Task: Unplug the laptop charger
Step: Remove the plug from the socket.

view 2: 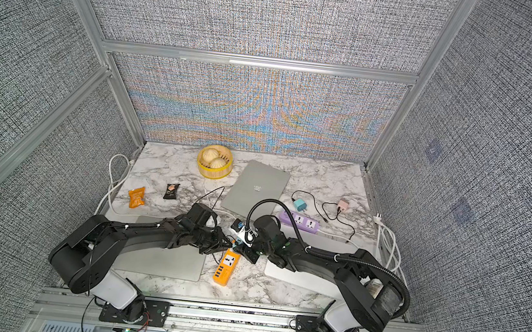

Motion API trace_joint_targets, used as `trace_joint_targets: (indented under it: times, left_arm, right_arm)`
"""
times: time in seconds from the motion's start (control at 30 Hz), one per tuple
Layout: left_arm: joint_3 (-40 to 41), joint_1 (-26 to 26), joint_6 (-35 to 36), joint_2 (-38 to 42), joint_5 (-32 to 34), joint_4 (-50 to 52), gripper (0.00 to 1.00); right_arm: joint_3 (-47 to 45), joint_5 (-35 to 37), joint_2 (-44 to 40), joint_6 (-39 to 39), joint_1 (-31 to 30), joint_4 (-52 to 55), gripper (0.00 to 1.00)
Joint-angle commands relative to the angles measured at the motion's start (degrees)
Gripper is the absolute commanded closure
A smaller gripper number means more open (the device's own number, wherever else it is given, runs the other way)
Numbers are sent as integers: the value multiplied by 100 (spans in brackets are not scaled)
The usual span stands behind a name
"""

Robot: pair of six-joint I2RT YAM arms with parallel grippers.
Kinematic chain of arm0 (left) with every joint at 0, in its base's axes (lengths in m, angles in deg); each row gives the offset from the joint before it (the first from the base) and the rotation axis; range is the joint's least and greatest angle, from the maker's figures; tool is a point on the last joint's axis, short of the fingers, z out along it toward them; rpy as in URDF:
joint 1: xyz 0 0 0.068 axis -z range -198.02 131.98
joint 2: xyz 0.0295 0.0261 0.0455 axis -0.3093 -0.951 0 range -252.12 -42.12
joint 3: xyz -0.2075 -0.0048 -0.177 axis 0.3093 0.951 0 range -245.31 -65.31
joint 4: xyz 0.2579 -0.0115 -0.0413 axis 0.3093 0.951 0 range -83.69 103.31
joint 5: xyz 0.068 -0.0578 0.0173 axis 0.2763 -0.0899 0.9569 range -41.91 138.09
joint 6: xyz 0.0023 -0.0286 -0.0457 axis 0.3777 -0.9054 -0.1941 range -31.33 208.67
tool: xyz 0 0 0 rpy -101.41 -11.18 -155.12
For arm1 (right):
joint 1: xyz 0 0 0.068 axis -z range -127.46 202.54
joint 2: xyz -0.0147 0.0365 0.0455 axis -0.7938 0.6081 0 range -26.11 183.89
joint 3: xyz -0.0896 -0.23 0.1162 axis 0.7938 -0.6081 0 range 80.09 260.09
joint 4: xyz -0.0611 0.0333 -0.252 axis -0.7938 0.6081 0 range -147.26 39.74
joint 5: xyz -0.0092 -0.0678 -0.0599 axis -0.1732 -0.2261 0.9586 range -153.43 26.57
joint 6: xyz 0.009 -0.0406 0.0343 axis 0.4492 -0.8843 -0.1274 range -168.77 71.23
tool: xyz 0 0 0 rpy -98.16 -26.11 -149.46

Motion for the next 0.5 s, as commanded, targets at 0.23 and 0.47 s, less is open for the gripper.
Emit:
trace_joint_targets:
  times: [0.23,0.47]
  left_arm:
    - [30,13,27,-21,493,755,78]
    - [50,13,25,-26,502,737,78]
  right_arm:
    - [-95,-210,-166,231,67,-561,97]
    - [-81,-190,30,303,103,-578,98]
